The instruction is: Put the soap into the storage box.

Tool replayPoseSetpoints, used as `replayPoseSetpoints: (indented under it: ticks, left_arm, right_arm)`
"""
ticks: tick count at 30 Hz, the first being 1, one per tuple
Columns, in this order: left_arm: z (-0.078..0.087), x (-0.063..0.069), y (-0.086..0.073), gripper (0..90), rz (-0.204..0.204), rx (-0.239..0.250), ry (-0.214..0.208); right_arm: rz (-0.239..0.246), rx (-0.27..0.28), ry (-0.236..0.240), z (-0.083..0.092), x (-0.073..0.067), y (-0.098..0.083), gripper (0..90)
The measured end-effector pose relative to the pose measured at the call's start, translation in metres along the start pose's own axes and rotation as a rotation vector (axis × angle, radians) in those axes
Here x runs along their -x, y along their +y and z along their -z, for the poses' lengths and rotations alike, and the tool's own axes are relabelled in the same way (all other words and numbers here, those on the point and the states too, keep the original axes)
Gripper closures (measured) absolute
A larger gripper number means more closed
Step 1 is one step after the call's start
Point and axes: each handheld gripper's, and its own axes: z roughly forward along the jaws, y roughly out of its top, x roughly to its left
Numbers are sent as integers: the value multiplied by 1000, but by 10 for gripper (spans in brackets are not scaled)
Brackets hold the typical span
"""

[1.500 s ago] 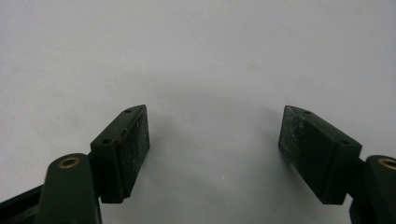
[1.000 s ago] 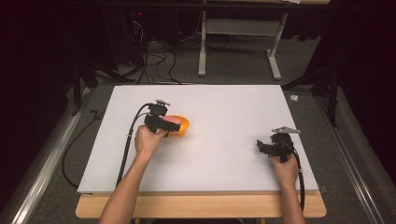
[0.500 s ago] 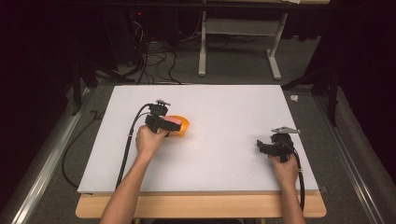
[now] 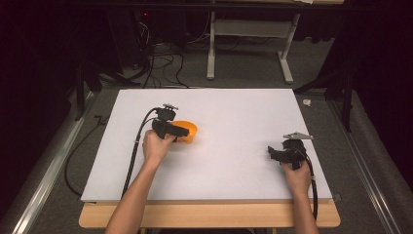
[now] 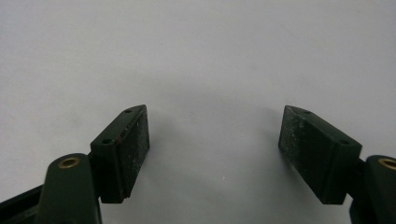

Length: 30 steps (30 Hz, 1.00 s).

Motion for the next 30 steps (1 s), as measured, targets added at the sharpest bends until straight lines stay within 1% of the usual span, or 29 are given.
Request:
replayPoseSetpoints:
  ticks: [4, 11, 15, 16, 17, 18, 19, 23, 30]
  left_arm:
    - [0, 0, 0, 136, 1, 5, 1]
    - [0, 2, -1, 136, -11, 14, 12]
    - [2, 3, -1, 131, -20, 29, 14]
    - [3, 4, -1, 131, -28, 36, 17]
    - [6, 4, -1, 127, -32, 48, 13]
    - [6, 4, -1, 127, -32, 48, 13]
    - [8, 4, 0, 126, -27, 56, 5]
    - [11, 2, -1, 122, -22, 62, -3]
    - [21, 2, -2, 126, -36, 93, -15]
  right_arm:
    - [0, 0, 0, 0, 0, 0, 252]
    - [0, 0, 0, 0, 0, 0, 252]
    - [0, 0, 0, 0, 0, 0, 252]
    - [0, 0, 0, 0, 0, 0, 252]
    - [0, 0, 0, 0, 0, 0, 252]
    - [0, 0, 0, 0, 0, 0, 252]
    - [0, 0, 0, 0, 0, 0, 252]
    - [0, 0, 0, 0, 0, 0, 252]
    - [0, 0, 0, 0, 0, 0, 252]
